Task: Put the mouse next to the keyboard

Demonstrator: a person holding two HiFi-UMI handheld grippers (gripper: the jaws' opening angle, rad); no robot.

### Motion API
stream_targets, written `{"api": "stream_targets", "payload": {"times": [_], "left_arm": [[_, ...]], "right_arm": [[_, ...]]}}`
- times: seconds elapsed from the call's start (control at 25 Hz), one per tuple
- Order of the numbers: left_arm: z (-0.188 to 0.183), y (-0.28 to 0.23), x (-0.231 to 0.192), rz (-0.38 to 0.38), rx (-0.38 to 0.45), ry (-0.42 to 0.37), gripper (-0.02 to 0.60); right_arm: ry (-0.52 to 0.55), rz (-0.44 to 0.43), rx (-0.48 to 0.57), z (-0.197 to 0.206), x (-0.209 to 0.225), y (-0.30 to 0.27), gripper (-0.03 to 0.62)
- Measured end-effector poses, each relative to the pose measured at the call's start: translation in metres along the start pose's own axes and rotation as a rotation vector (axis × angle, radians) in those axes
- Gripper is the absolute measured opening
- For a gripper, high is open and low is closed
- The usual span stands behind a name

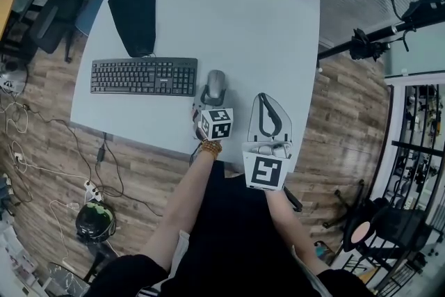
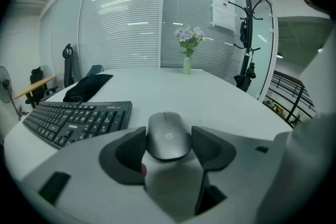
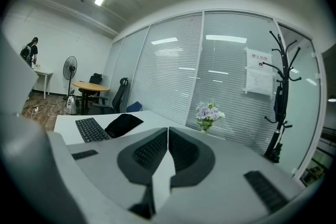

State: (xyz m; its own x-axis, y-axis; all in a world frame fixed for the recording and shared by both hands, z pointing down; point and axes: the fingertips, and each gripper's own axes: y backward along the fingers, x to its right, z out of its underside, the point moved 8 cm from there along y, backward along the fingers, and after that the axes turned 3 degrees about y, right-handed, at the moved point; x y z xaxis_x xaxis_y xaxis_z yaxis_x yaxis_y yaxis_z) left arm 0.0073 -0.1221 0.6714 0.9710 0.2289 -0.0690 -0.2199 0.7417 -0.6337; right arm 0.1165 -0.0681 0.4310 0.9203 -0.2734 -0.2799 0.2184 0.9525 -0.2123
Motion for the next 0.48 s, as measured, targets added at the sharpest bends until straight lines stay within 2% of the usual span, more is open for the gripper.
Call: {"api": "stream_targets", "payload": {"times": [0.24, 0.48], "left_arm": [[0.012, -0.007, -0.001, 0.003, -0.094, -0.021, 0.284], [0.008, -0.014, -0.002, 0.02, -0.118, -0.013, 0.334]], "right_arm": [[0.001, -0.005, 0.002, -0.001, 0.0, -0.001, 0.002], [0.002, -0.005, 0.002, 0.0, 0.001, -0.001, 0.002]]}}
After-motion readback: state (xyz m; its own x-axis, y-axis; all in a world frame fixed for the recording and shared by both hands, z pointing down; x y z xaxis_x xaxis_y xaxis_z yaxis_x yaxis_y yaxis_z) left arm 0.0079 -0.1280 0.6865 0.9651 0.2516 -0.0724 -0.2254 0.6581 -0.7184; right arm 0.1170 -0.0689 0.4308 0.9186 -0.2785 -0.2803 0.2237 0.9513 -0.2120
